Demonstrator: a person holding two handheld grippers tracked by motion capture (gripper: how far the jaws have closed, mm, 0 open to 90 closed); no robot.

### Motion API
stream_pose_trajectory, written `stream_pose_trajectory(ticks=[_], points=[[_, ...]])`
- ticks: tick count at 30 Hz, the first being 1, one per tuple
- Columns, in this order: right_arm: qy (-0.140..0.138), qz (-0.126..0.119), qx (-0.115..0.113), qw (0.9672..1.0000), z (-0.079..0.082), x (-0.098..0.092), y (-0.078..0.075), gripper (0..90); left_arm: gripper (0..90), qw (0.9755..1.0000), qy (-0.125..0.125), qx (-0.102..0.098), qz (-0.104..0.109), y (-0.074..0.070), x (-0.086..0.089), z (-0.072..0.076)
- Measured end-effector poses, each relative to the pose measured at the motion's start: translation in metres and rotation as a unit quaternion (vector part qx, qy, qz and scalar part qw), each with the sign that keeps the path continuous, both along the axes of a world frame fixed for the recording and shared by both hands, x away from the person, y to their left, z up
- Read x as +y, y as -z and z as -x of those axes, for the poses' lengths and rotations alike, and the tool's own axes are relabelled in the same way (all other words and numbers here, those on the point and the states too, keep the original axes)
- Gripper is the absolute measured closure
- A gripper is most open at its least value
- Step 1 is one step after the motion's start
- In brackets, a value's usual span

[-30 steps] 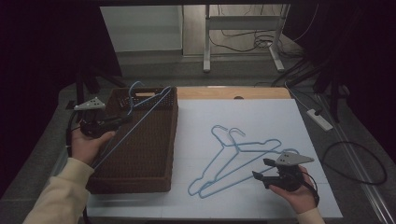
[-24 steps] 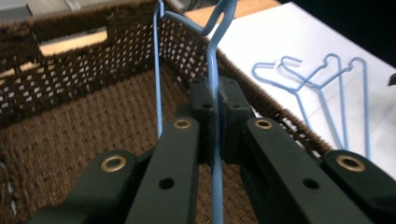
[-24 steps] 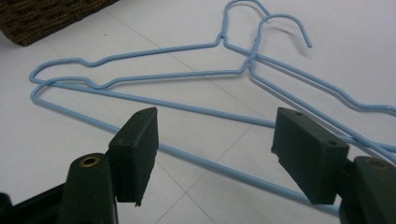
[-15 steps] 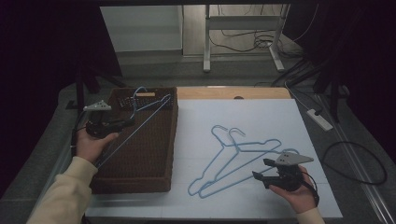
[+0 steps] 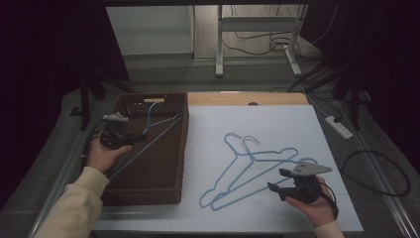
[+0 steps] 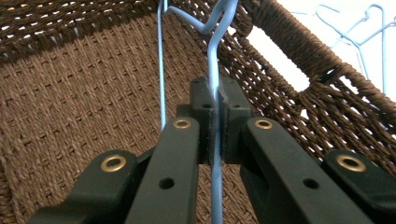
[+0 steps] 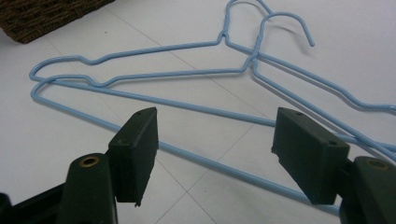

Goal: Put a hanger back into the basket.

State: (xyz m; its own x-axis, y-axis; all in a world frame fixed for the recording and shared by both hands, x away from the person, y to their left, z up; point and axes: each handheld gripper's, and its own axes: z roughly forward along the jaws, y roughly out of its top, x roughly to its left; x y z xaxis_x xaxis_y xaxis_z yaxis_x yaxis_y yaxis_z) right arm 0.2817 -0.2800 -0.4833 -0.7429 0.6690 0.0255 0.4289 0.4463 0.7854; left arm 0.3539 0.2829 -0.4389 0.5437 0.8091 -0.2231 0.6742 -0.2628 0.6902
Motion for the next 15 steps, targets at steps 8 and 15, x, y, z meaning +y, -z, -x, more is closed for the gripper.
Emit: stream_pose_trajectory(ticks=[8,15], points=[[-0.002,0.002,0.002,1.0000,0.000,0.001,0.001,31.8,86.3,0.9952,-0.010,0.017,-0.096,0.010,-0.006,-0.006],[-0.005,0.007,0.005,0.9999,0.000,0.001,0.002,31.7,86.2,0.9911,-0.023,0.024,-0.129,0.016,-0.007,-0.012]])
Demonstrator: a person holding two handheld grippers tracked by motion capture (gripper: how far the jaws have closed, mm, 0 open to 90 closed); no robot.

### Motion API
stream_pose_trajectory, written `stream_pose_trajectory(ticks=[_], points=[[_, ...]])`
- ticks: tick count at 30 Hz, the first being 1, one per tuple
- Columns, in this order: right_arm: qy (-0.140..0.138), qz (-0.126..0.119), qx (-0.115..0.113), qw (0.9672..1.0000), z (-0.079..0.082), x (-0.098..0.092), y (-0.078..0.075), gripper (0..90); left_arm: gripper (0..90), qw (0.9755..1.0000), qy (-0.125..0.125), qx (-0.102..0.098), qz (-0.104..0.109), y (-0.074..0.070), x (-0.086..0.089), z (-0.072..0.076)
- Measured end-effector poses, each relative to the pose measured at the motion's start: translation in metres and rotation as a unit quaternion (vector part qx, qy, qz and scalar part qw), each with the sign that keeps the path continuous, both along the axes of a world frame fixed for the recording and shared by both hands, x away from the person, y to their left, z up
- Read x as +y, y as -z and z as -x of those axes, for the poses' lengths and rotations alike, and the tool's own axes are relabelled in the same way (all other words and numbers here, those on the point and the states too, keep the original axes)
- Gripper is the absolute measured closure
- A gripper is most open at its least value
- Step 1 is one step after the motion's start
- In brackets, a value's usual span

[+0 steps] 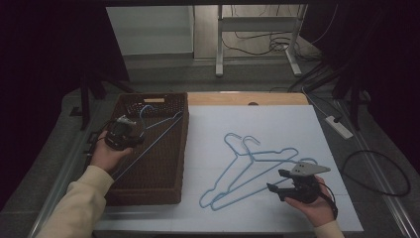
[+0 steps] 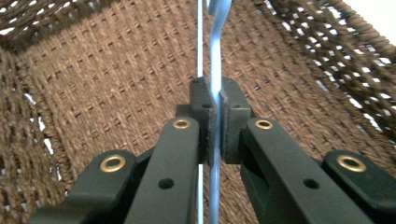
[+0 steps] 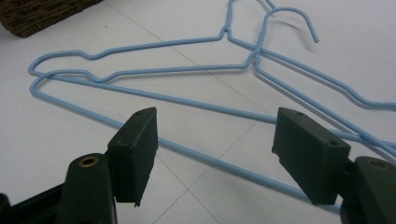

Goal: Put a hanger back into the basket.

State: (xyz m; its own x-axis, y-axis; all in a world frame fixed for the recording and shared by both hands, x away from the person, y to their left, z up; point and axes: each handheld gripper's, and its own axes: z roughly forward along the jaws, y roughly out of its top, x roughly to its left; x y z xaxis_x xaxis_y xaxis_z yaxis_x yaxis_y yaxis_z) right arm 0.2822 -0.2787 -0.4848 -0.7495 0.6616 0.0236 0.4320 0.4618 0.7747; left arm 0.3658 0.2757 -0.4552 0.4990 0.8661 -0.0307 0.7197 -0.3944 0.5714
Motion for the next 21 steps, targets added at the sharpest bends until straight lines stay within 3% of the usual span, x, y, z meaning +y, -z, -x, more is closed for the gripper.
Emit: stream_pose_trajectory(ticks=[6,10,13,17,19,20,21], points=[[0.000,0.001,0.000,1.0000,0.0002,-0.0002,0.0001,31.6,86.2,0.9994,-0.024,-0.002,-0.025,0.0024,0.0031,-0.0030],[0.000,0.002,0.001,1.0000,0.0000,0.0001,0.0007,31.5,86.1,0.9979,-0.034,-0.003,-0.054,0.0028,0.0021,-0.0054],[0.000,0.002,0.003,1.0000,-0.0001,0.0003,0.0011,31.5,85.9,0.9973,-0.051,0.000,-0.053,0.0046,0.0056,-0.0083],[-0.001,0.004,0.003,1.0000,0.0001,0.0016,0.0016,31.5,85.1,0.9951,-0.069,-0.001,-0.070,0.0060,0.0088,-0.0107],[-0.001,0.005,0.003,1.0000,-0.0001,0.0014,0.0019,31.5,78.3,0.9927,-0.084,-0.012,-0.085,0.0044,0.0080,-0.0099],[-0.001,0.005,0.003,1.0000,-0.0001,0.0014,0.0019,31.5,70.7,0.9927,-0.084,-0.012,-0.085,0.0044,0.0080,-0.0099],[-0.001,0.005,0.004,1.0000,-0.0002,0.0011,0.0019,31.5,70.7,0.9914,-0.092,-0.019,-0.091,0.0020,0.0075,-0.0087]])
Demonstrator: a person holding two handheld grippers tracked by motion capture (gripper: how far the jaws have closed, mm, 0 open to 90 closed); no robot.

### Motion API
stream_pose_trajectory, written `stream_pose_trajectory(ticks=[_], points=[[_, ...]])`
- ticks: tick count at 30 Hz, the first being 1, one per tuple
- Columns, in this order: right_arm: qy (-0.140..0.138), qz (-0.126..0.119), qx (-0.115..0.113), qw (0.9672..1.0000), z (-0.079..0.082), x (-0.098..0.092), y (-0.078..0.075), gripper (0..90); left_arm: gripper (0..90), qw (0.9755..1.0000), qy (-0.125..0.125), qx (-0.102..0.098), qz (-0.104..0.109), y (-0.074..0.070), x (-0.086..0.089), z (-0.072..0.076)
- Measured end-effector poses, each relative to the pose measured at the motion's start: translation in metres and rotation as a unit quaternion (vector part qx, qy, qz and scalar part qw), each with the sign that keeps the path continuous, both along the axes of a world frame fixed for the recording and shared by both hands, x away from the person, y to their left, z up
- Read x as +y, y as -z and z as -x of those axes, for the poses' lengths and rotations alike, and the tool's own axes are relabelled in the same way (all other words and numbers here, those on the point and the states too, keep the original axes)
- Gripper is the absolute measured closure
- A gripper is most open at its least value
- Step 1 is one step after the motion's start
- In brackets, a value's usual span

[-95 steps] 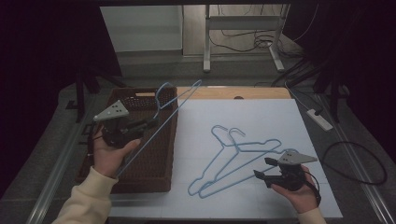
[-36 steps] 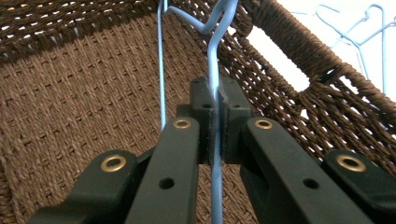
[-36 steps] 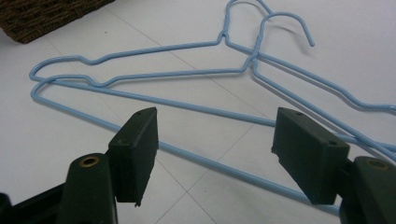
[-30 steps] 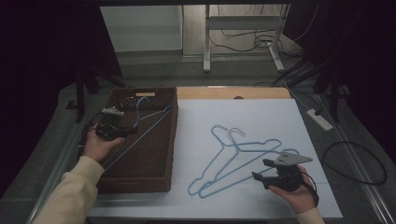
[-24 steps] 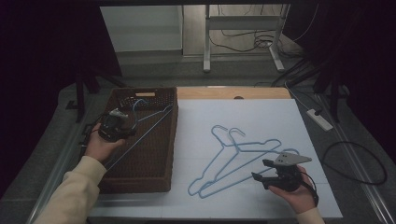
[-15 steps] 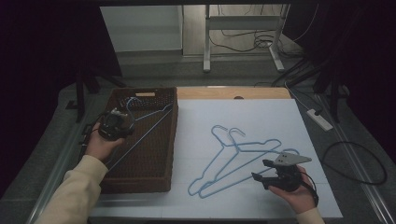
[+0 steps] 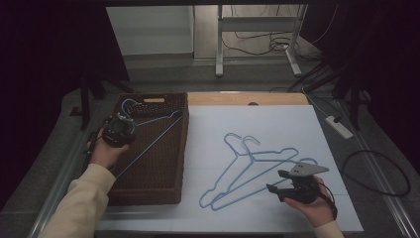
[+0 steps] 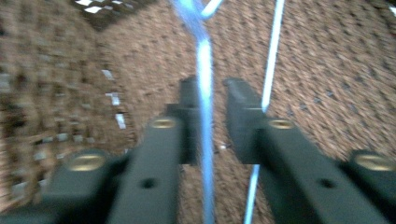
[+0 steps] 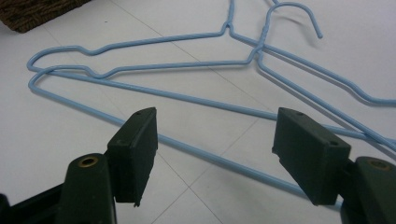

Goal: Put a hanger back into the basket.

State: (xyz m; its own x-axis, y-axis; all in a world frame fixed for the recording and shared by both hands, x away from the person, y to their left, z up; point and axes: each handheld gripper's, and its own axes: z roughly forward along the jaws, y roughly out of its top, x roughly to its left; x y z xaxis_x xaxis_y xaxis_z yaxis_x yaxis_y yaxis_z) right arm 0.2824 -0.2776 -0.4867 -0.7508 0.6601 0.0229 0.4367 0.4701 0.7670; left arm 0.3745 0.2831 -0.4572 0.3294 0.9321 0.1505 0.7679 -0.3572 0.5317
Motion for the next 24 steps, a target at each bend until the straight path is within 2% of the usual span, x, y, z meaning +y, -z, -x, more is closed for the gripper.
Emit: stream_pose_trajectory(ticks=[1,2,3,4,6,8,9,11,12,13,14,15,16,18,20,21,22,23,24], points=[[0.001,0.000,0.001,1.0000,0.000,0.000,0.000,31.5,57.2,1.0000,-0.004,-0.005,-0.002,-0.002,0.000,0.001],[0.001,0.000,0.001,1.0000,0.000,0.000,0.000,31.5,57.2,0.9999,-0.006,-0.015,-0.001,-0.005,0.000,0.004],[0.001,-0.001,0.000,1.0000,0.000,0.000,0.000,31.5,51.9,0.9997,-0.006,-0.024,0.004,-0.009,-0.001,0.006],[0.001,-0.001,0.000,1.0000,0.000,0.000,0.000,31.5,43.5,0.9990,-0.005,-0.041,0.018,-0.016,0.000,0.013],[0.000,-0.001,0.000,1.0000,0.000,0.000,0.000,31.5,38.3,0.9978,0.000,-0.050,0.043,-0.023,0.002,0.019],[0.000,-0.002,-0.001,1.0000,0.000,0.000,-0.001,31.5,36.7,0.9948,0.014,-0.058,0.083,-0.028,0.004,0.026],[0.000,-0.003,-0.001,1.0000,0.000,0.000,-0.001,31.5,36.2,0.9948,0.014,-0.058,0.083,-0.028,0.004,0.026],[0.002,-0.004,-0.002,1.0000,0.000,-0.001,-0.001,31.5,35.4,0.9910,0.028,-0.069,0.111,-0.031,0.004,0.034],[0.002,-0.004,-0.001,1.0000,0.000,-0.001,-0.001,31.5,34.9,0.9880,0.044,-0.074,0.128,-0.034,0.002,0.041],[0.003,-0.005,-0.001,1.0000,0.000,-0.001,-0.001,31.5,34.8,0.9866,0.053,-0.078,0.133,-0.036,0.000,0.045],[0.003,-0.005,-0.001,1.0000,0.000,-0.001,-0.002,31.5,34.5,0.9866,0.053,-0.078,0.133,-0.036,0.000,0.045],[0.003,-0.006,-0.001,1.0000,0.000,-0.001,-0.002,31.5,34.5,0.9832,0.067,-0.086,0.146,-0.039,-0.003,0.054],[0.003,-0.006,-0.002,1.0000,0.000,-0.001,-0.002,31.5,34.4,0.9813,0.073,-0.091,0.153,-0.040,-0.005,0.058],[0.003,-0.008,-0.003,1.0000,0.000,-0.002,-0.003,31.5,34.4,0.9776,0.085,-0.103,0.163,-0.044,-0.010,0.069],[0.004,-0.009,-0.004,0.9999,0.000,-0.002,-0.003,31.5,34.3,0.9755,0.096,-0.114,0.162,-0.047,-0.015,0.077],[0.004,-0.009,-0.004,0.9999,0.000,-0.002,-0.003,31.5,34.3,0.9755,0.096,-0.114,0.162,-0.047,-0.015,0.077],[0.005,-0.010,-0.005,0.9999,0.000,-0.003,-0.004,31.5,34.3,0.9741,0.101,-0.119,0.163,-0.048,-0.018,0.082],[0.007,-0.012,-0.006,0.9999,0.000,-0.004,-0.004,31.5,34.1,0.9690,0.115,-0.129,0.177,-0.051,-0.024,0.092],[0.009,-0.012,-0.007,0.9999,0.000,-0.005,-0.005,31.5,34.1,0.9663,0.123,-0.133,0.183,-0.053,-0.028,0.096]])
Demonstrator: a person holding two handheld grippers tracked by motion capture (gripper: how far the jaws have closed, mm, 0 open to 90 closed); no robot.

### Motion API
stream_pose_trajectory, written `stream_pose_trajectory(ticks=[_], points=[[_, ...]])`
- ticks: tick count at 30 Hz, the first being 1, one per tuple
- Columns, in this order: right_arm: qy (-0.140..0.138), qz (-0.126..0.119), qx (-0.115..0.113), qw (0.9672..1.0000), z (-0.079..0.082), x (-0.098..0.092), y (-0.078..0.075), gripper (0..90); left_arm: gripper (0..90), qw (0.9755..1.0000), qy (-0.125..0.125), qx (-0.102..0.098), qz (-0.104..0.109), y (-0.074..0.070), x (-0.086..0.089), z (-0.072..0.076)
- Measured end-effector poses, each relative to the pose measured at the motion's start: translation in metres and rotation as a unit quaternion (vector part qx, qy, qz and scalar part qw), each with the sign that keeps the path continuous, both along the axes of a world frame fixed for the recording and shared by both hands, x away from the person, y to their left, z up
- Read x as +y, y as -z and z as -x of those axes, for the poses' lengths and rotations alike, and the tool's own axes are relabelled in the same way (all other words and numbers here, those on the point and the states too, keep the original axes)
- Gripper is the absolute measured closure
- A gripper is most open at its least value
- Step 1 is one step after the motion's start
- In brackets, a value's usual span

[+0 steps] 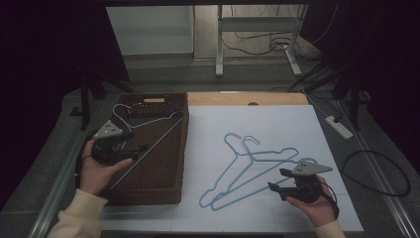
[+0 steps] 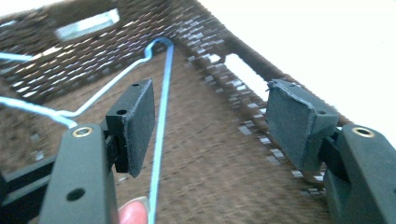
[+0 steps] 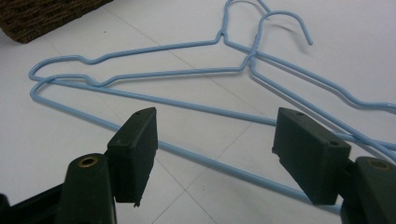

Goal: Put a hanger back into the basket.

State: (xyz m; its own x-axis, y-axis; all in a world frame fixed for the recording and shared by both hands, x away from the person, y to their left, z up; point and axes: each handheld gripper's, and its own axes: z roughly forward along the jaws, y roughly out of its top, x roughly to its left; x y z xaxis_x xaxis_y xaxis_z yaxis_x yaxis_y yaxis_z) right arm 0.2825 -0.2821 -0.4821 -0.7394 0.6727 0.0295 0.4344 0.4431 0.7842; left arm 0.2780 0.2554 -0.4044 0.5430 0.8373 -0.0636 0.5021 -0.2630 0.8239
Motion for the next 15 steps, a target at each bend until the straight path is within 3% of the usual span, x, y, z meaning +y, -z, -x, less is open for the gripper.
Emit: stream_pose_trajectory(ticks=[3,6,15], points=[[0.006,-0.002,-0.001,1.0000,0.000,-0.002,-0.001,31.5,34.0,0.9998,0.015,-0.008,0.010,-0.002,-0.008,0.009],[0.011,-0.003,-0.001,0.9999,-0.001,-0.006,-0.001,31.5,33.9,0.9988,0.045,-0.011,0.017,0.002,-0.027,0.019],[0.014,0.000,0.000,0.9999,-0.001,-0.006,0.000,31.6,33.7,0.9957,0.087,-0.004,0.032,0.014,-0.057,0.021]])
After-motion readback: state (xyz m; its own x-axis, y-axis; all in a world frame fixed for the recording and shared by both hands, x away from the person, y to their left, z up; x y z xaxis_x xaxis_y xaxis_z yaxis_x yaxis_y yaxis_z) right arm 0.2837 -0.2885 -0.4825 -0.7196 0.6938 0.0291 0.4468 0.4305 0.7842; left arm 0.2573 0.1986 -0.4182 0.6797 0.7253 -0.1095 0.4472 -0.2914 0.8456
